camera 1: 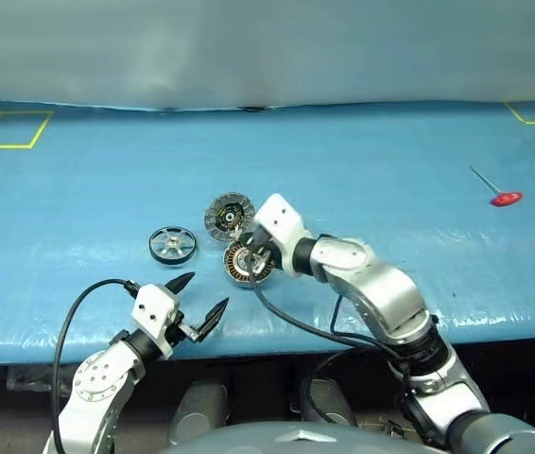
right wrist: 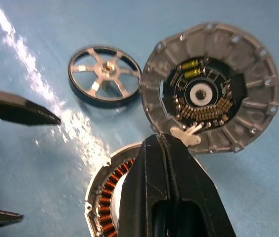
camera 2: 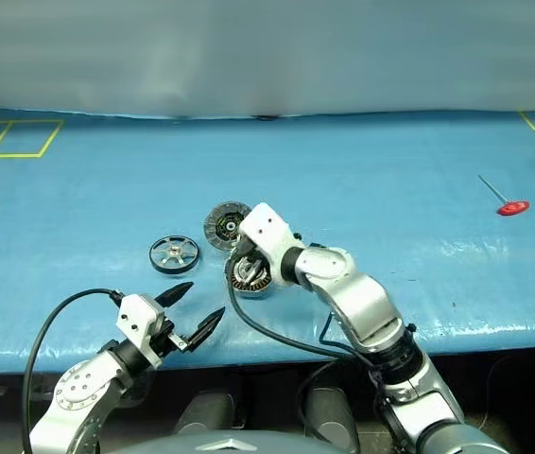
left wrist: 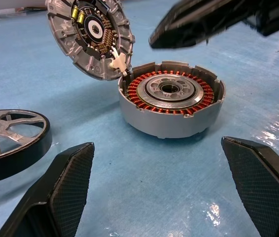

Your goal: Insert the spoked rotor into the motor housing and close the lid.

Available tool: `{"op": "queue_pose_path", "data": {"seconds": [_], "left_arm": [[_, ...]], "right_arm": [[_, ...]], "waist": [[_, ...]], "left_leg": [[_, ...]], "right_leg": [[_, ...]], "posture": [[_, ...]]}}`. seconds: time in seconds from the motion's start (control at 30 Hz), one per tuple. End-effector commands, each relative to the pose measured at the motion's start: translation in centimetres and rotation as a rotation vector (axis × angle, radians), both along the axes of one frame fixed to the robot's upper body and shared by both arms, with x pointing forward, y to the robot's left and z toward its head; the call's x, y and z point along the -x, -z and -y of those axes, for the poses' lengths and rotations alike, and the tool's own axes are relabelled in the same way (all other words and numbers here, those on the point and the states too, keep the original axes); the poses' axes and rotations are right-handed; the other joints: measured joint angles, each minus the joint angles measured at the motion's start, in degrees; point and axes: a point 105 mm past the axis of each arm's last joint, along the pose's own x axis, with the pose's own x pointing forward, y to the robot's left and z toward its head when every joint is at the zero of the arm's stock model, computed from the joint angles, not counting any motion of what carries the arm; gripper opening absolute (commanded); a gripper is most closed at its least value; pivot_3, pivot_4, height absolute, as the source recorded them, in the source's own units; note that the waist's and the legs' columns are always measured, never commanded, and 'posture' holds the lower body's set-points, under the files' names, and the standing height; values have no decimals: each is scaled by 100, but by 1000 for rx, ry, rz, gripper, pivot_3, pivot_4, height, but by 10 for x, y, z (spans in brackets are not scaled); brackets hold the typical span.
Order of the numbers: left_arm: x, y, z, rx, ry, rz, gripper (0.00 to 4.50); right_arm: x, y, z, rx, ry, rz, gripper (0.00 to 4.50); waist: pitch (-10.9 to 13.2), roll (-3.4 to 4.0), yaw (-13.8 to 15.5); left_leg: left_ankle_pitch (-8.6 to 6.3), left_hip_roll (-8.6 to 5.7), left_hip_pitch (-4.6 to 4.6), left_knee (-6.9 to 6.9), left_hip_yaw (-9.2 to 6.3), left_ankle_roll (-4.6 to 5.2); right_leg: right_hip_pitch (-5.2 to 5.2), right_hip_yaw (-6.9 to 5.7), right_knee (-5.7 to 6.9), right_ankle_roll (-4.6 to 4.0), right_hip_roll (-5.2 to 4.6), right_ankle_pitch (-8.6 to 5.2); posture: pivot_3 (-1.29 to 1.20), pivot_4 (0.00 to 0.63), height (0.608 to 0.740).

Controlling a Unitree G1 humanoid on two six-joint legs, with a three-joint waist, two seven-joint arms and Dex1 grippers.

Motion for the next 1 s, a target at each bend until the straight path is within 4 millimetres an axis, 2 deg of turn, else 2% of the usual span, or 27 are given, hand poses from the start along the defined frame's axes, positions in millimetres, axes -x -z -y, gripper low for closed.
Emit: {"op": "queue_pose_path", "data": {"seconds": [0.03, 0.17, 0.37, 0.53, 0.67, 0.77, 1.0], "left_arm": [[-1, -10, -2, 15, -12, 46, 4500], [-3, -17, -11, 30, -51, 70, 4500], [-1, -48, -38, 15, -73, 129, 4500], [-2, -74, -62, -76, -33, 81, 4500], [-17, -86, -78, -130, 14, 2, 4500], [-36, -91, -86, -123, 52, -81, 4500], [-79, -94, -97, -141, 110, -277, 4500]], "right_arm": [[6, -13, 8, -97, 2, 9, 32], [10, 0, 13, -110, 21, -30, 32], [15, 13, 9, -105, 30, -62, 32], [18, 18, 0, -80, 0, -58, 32], [21, 21, -7, -61, -31, -48, 32], [24, 23, -14, -61, -52, -45, 32], [32, 25, -27, -70, -89, -42, 32]], "waist": [[0, 1, -4], [1, 1, -13], [1, 1, -15], [4, 3, -12], [5, -1, -7], [5, -1, -12], [5, -5, -63]], "left_leg": [[0, 0, 0, 0, 0, 0], [0, 2, 0, 0, 1, 0], [0, 9, 1, 0, 0, -2], [1, 6, 4, 0, -4, -2], [1, 0, 8, 8, -5, -2], [1, -1, 12, 13, -5, -2], [3, -3, 20, 4, -3, -5]], "right_leg": [[-1, 0, 0, -3, -2, -2], [-2, 1, 2, -11, -5, -7], [-3, 1, 5, -14, -9, -8], [-11, -1, 4, -24, -2, -14], [-9, -6, 0, -22, 8, -14], [-6, -6, 4, -19, 11, -12], [-5, -1, 8, 6, 19, 3]], "posture": [[0, 150, 740], [0, 150, 740], [0, 150, 740], [0, 150, 740], [0, 150, 740], [0, 150, 740], [0, 150, 740]]}}
